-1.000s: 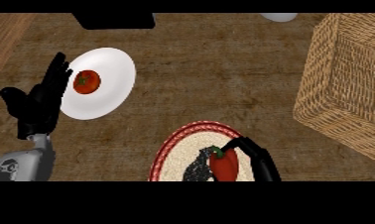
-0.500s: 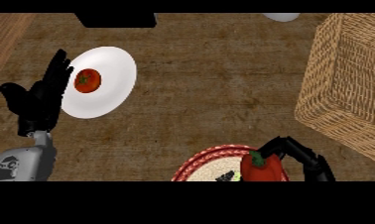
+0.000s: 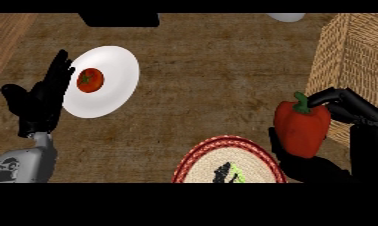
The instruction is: Pick the bell pepper from the placemat and place it in the basket
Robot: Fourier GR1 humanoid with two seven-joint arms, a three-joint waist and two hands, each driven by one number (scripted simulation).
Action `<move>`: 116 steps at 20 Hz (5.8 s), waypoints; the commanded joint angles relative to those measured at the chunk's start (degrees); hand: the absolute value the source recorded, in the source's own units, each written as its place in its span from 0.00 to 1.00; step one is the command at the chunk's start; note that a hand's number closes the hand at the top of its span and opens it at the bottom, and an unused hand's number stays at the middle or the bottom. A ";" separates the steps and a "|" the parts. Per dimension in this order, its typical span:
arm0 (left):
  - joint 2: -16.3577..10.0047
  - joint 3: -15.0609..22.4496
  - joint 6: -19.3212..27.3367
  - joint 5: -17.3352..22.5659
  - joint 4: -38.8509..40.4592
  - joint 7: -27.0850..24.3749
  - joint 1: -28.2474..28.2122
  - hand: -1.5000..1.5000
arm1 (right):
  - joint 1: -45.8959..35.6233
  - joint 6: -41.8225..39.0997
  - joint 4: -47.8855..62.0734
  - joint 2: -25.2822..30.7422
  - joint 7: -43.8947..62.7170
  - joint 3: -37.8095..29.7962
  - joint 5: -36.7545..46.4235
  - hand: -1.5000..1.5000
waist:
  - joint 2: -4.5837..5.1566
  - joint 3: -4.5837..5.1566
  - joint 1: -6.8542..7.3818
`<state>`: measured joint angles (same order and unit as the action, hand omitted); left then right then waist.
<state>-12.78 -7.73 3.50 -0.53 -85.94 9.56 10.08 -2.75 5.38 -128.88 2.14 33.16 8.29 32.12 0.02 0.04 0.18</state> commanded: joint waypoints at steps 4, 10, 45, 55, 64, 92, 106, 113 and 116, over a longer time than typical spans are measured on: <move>0.77 -0.56 1.05 -1.99 7.25 -4.71 2.69 0.50 | -17.15 -2.37 8.94 4.18 7.96 -10.42 0.64 1.00 | 0.09 -0.01 -0.13; 1.07 -0.17 0.61 -1.33 2.83 -1.82 1.12 0.50 | -23.88 -4.47 22.40 11.13 3.59 -15.96 -0.40 1.00 | 0.05 -0.03 0.13; 2.25 0.13 0.37 -2.47 0.38 0.64 1.32 0.50 | -25.95 5.82 63.15 35.50 -35.62 -13.84 17.77 1.00 | 0.41 -0.09 0.81; 3.21 1.17 0.85 -2.99 -3.55 2.81 0.87 0.50 | -39.15 12.36 84.18 33.97 -40.21 -16.77 21.92 1.00 | 0.21 -0.08 0.85; 0.89 -1.34 -1.49 -1.37 -0.48 1.43 1.26 0.50 | -40.61 -0.38 88.65 34.87 -35.84 -13.17 25.69 1.00 | 0.09 -0.05 0.45; 4.38 1.59 1.50 -4.34 -0.44 2.50 3.88 0.50 | -49.34 9.78 115.81 36.72 -43.54 -15.91 32.53 1.00 | 0.53 -0.15 1.42; 1.34 -2.32 -2.05 -1.18 2.16 -0.56 2.46 0.50 | -49.76 5.20 119.75 36.10 -36.15 -15.37 33.83 1.00 | 0.51 -0.11 1.38; 1.08 -1.98 -1.89 -1.36 1.78 2.17 4.98 0.50 | -49.02 9.20 118.21 36.13 -39.34 -22.12 26.78 0.00 | 0.62 -0.19 1.17; 3.23 0.05 -0.53 -3.07 -1.44 0.91 -0.22 0.50 | -49.65 8.17 116.62 37.69 -43.34 -26.65 21.68 0.00 | 0.28 -0.18 0.98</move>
<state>-10.52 -8.59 1.94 -2.76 -85.65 9.50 11.16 -52.34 13.17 -10.97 38.79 -6.87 -14.04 58.52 0.48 -0.13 1.43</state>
